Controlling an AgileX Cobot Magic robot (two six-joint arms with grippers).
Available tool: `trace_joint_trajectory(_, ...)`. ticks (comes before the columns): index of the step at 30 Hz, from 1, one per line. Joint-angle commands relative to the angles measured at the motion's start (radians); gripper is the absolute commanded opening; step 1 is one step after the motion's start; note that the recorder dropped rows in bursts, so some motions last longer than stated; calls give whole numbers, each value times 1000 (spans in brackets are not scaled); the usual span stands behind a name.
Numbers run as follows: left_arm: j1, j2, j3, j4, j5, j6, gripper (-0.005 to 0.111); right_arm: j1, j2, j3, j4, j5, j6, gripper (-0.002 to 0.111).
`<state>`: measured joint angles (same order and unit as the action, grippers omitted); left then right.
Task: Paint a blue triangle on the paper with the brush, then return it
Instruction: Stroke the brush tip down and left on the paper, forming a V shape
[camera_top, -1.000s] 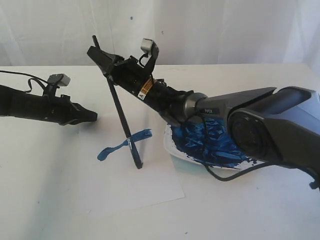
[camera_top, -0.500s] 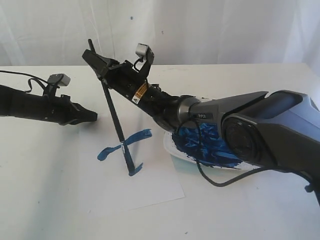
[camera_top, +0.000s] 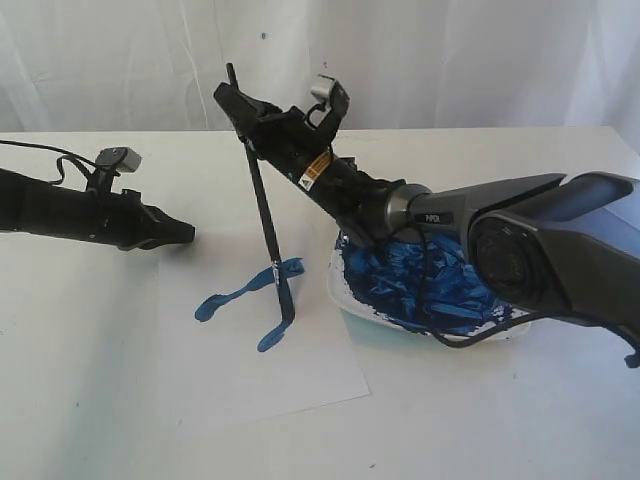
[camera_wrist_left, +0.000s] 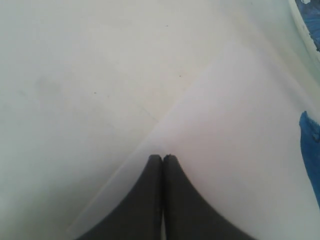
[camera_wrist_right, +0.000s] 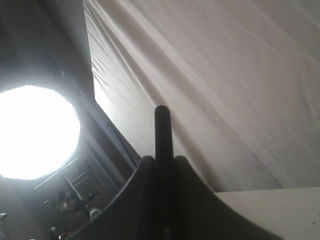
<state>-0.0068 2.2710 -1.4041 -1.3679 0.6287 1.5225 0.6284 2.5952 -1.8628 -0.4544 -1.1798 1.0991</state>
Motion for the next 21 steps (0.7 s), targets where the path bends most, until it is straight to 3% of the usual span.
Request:
trace_joint_trajectory(1, 5, 21, 18, 99, -60, 3, 0, -12, 0, -1, 50, 34, -52, 0)
trace_joint_trajectory(21, 5, 21, 18, 144, -70, -4, 0, -12, 37, -165, 67, 260, -151, 0)
